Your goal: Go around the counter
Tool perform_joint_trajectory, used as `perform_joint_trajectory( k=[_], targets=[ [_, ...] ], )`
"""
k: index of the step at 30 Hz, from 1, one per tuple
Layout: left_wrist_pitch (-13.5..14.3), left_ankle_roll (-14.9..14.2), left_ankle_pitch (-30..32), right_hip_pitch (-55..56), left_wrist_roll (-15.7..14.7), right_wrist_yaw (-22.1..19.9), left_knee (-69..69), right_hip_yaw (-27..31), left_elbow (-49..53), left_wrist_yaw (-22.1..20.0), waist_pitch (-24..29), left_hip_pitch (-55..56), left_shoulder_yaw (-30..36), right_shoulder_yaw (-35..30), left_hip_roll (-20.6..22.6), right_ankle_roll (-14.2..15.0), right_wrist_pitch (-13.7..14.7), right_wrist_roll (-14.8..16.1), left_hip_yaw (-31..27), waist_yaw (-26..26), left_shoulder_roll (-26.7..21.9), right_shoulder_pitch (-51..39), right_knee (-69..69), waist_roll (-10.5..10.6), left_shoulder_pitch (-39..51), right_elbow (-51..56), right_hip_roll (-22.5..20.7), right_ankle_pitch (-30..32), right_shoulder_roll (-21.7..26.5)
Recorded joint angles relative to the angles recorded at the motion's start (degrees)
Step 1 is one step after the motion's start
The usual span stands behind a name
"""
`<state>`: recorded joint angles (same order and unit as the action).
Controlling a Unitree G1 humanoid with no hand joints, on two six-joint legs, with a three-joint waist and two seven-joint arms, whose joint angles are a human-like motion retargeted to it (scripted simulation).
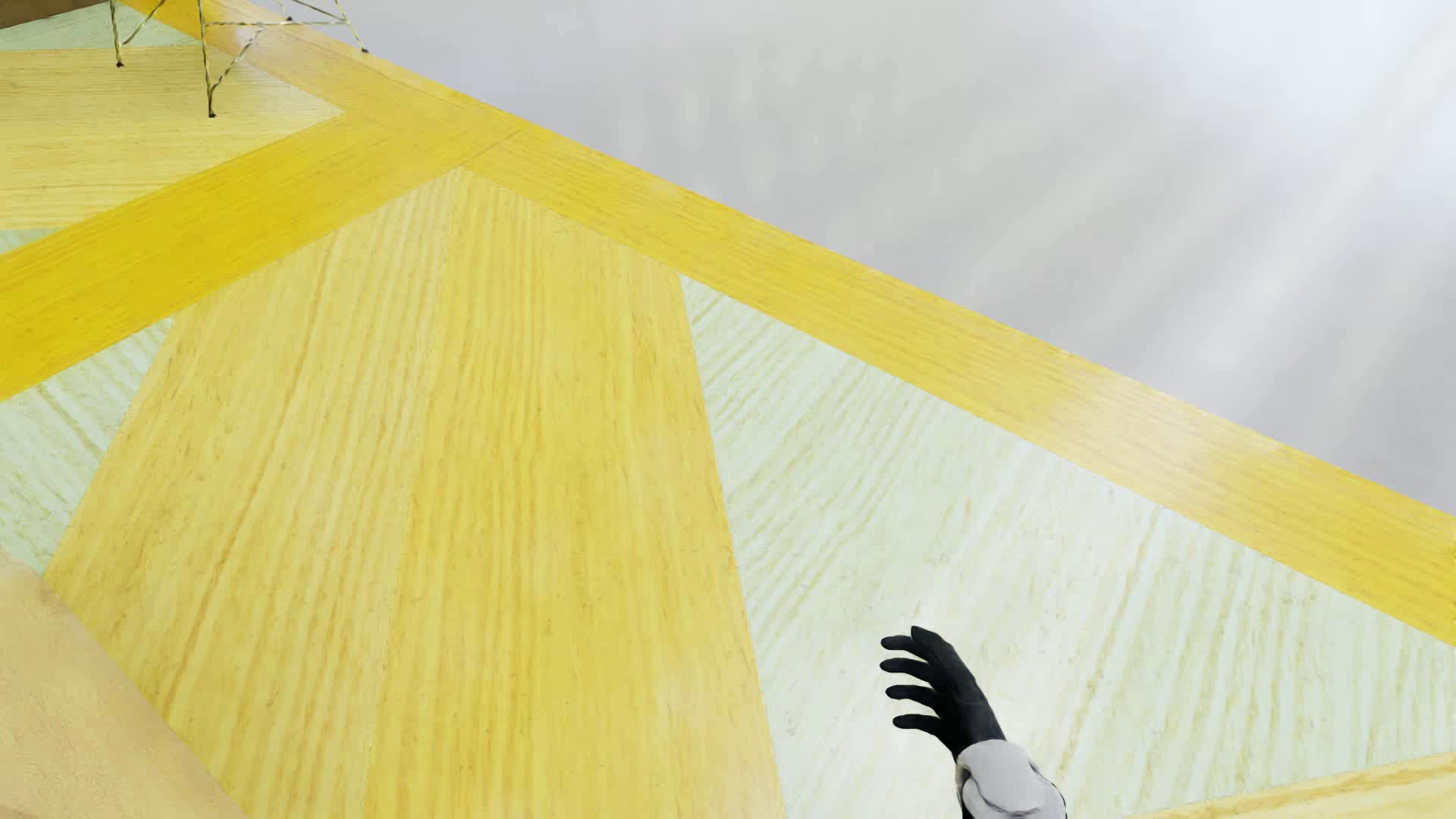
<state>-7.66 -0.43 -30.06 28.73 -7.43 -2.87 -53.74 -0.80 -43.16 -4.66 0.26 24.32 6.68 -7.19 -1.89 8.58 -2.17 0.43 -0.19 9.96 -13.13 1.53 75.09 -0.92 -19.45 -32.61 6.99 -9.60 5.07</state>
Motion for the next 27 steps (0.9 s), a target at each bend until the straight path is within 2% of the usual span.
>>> perform_joint_trajectory(
  k=[1,2,3,4,5,6,7,8,9,10,11,12,13,14,15,16,17,18,19,20,21,22,23,24,25,26,27],
  targets=[
    [-0.4,-0.3,-0.9,4.5,-0.4,-0.2,2.1,3.1,1.9,-1.4,0.3,-2.8,-2.5,2.0,0.9,1.1,3.2,-0.3,-0.5,-2.6,1.2,4.1,-2.4,-1.6,0.0,-1.8,-0.6,-5.7,0.1],
    [-0.7,-0.8,-2.0,8.4,0.6,0.1,3.5,4.4,4.3,-2.3,0.4,-5.3,-4.0,2.9,1.3,1.9,4.7,-1.1,-1.4,-4.6,2.7,8.4,-7.6,-2.5,1.7,-2.5,-1.0,-11.1,2.0],
    [-1.3,-1.3,-3.4,10.6,3.1,0.8,4.8,4.9,7.8,-2.0,0.3,-7.6,-5.4,5.0,2.1,2.7,5.3,-2.2,-2.7,-4.9,4.2,12.7,-15.0,-3.8,5.8,-4.2,-1.0,-12.8,3.5],
    [-1.2,-1.2,-5.2,8.6,6.6,1.2,3.0,4.2,10.4,-0.5,0.9,-8.9,-4.8,5.6,2.7,3.1,4.1,-2.8,-3.6,-3.6,5.5,14.5,-24.5,-4.1,9.1,-4.4,0.2,-9.5,5.6],
    [-0.2,1.9,-3.0,6.2,9.1,0.8,-4.6,2.0,10.0,1.9,1.7,-6.9,-2.7,4.2,2.0,-0.3,2.7,-2.8,-3.6,-2.2,6.1,12.7,-24.4,-2.0,10.9,-4.9,0.8,-6.9,8.5],
    [1.7,7.4,4.5,3.5,9.5,-0.7,-14.2,-0.5,7.6,5.3,1.6,-2.2,-3.3,3.7,0.1,-3.1,2.1,-2.3,-1.9,-1.0,6.1,9.8,-25.4,1.3,9.2,-4.0,0.8,-8.7,10.3],
    [2.5,7.2,8.6,-0.2,8.1,-3.1,-18.7,-2.4,7.3,8.5,1.6,0.9,-4.1,4.5,-1.2,-2.1,3.1,-1.5,0.9,1.5,4.5,6.6,-27.5,4.0,6.1,-4.2,1.3,-10.0,9.8],
    [2.4,4.3,8.0,-4.6,6.6,-5.7,-18.3,-4.5,7.3,10.5,1.4,2.9,-5.9,4.1,-1.9,-1.8,3.9,-0.6,3.2,4.8,3.5,4.7,-30.1,6.4,4.1,-1.6,1.9,-11.2,8.4],
    [1.6,1.5,4.4,-8.9,6.0,-7.7,-13.8,-6.5,9.0,10.7,0.7,4.0,-7.4,2.4,-2.3,-1.1,4.9,0.3,5.1,8.5,3.0,2.8,-32.7,8.2,1.7,1.0,2.5,-12.6,6.3],
    [1.0,1.8,1.2,-11.1,6.6,-8.4,-5.9,-7.3,8.8,9.2,0.6,4.4,-7.3,0.3,-1.7,-0.2,5.7,0.9,5.8,9.7,2.5,-0.8,-30.3,9.2,-0.5,2.7,3.3,-14.1,4.4],
    [1.2,5.8,2.4,-8.8,7.5,-7.7,-0.2,-5.4,5.0,6.3,0.4,3.6,-4.6,-0.9,-1.3,0.8,7.6,0.6,5.4,8.7,2.0,-4.1,-20.7,9.7,-2.3,1.4,3.5,-12.3,2.8],
    [1.2,4.8,0.9,-3.3,7.9,-6.0,-0.6,-0.5,-1.2,3.2,1.0,1.7,0.1,-0.4,0.4,1.4,10.4,-0.7,4.8,6.6,0.5,-4.2,-8.3,7.4,-1.1,-2.4,2.7,-5.5,0.4],
    [0.4,4.4,-0.8,1.5,7.5,-3.3,0.1,3.1,0.1,0.8,1.4,-0.4,-1.7,0.4,1.8,1.5,11.2,-3.0,3.5,3.5,1.7,0.3,-5.0,4.3,-0.1,-3.2,-0.3,-6.5,0.9],
    [-0.1,4.0,-2.6,5.2,6.5,-0.1,1.3,3.8,4.7,-1.2,1.7,-3.0,-3.8,1.5,2.9,1.4,9.1,-5.8,2.6,-0.2,3.6,3.9,-8.6,1.0,-0.4,-2.4,-1.3,-10.2,2.3],
    [-0.3,3.5,-4.6,7.7,5.3,2.7,2.1,3.1,7.3,-2.6,1.2,-5.5,-3.0,2.7,3.7,1.1,7.0,-8.1,2.1,-2.6,4.1,7.2,-16.8,-2.4,1.9,-2.6,-0.9,-13.5,3.4],
    [-0.8,3.0,-7.0,7.5,4.6,4.6,2.4,2.5,8.9,-2.4,0.6,-8.1,-2.8,4.0,4.6,0.9,6.7,-9.4,0.6,-3.0,4.3,11.4,-22.8,-4.8,6.3,-4.4,-0.4,-11.9,4.5],
    [-1.0,3.0,-7.4,5.4,3.8,5.4,-1.2,1.6,9.0,-0.8,0.8,-8.9,-1.9,4.5,4.6,-1.2,5.8,-9.5,-1.1,-2.6,4.8,13.8,-21.6,-5.1,10.8,-4.8,-0.2,-11.5,7.2],
    [-0.5,4.6,-1.3,2.3,2.7,4.3,-10.5,-0.4,7.2,2.3,1.6,-6.2,-2.4,4.5,3.8,-3.5,4.2,-8.3,-1.4,-2.3,4.8,12.6,-21.7,-4.1,13.5,-4.1,-0.1,-14.4,9.0],
    [0.5,6.6,6.9,-1.4,1.6,1.2,-16.6,-2.2,6.9,5.6,1.8,-2.6,-4.0,5.5,2.4,-2.6,3.5,-6.0,0.2,-1.2,5.2,10.0,-23.9,-2.3,11.9,-4.2,0.1,-15.9,9.1],
    [1.4,6.4,9.5,-5.7,0.9,-2.3,-19.1,-3.6,6.5,8.6,2.3,0.5,-5.2,6.6,1.2,-2.1,2.8,-3.5,2.1,1.1,4.3,6.8,-26.8,0.0,9.6,-3.1,0.3,-17.0,9.1],
    [1.5,6.0,6.5,-9.1,1.4,-6.0,-17.1,-4.8,8.6,10.0,3.1,3.6,-7.0,5.8,0.4,-1.0,2.0,-0.9,4.4,3.7,4.3,3.8,-27.5,2.0,6.8,1.6,1.5,-17.8,8.0],
    [2.1,6.6,3.8,-7.7,3.4,-8.6,-6.7,-4.7,7.8,9.2,3.1,5.3,-4.8,3.4,-1.0,0.7,3.5,0.6,5.0,4.9,3.0,0.2,-19.3,4.4,4.4,1.8,2.0,-14.1,5.0],
    [3.1,4.6,0.7,-2.6,5.7,-9.9,-1.8,-2.5,2.5,7.3,2.5,4.4,-1.6,0.8,-0.8,2.1,5.9,1.2,4.8,4.1,2.1,-2.9,-8.6,5.6,2.7,-1.4,2.1,-6.4,1.8],
    [2.5,4.8,-1.5,2.3,6.9,-9.8,-1.3,1.1,-0.2,5.1,3.0,1.5,0.3,-1.5,1.0,3.0,7.8,1.0,4.4,2.0,1.7,-1.7,-3.5,4.9,2.2,-1.1,1.1,-4.3,0.7],
    [0.9,4.6,-2.9,6.4,6.7,-8.1,0.3,3.1,1.8,3.1,3.5,-1.8,-0.8,-0.3,2.7,3.5,9.5,-0.3,2.6,-0.4,2.1,2.4,-3.6,3.7,3.3,-2.1,-1.5,-7.7,2.0],
    [0.1,4.4,-4.4,10.5,5.8,-5.9,2.0,3.0,3.8,1.2,3.6,-5.2,-1.1,1.6,4.1,3.6,8.8,-2.1,1.0,-2.8,3.5,6.6,-6.8,2.3,4.1,-1.5,-2.8,-9.9,4.2],
    [-0.4,4.9,-5.0,13.8,4.9,-3.4,0.7,1.7,6.3,-0.2,4.0,-7.4,-0.7,3.7,5.5,3.5,6.7,-3.9,0.6,-4.0,3.9,9.3,-13.2,0.0,5.8,-0.8,-2.7,-9.8,5.8]
  ],
)
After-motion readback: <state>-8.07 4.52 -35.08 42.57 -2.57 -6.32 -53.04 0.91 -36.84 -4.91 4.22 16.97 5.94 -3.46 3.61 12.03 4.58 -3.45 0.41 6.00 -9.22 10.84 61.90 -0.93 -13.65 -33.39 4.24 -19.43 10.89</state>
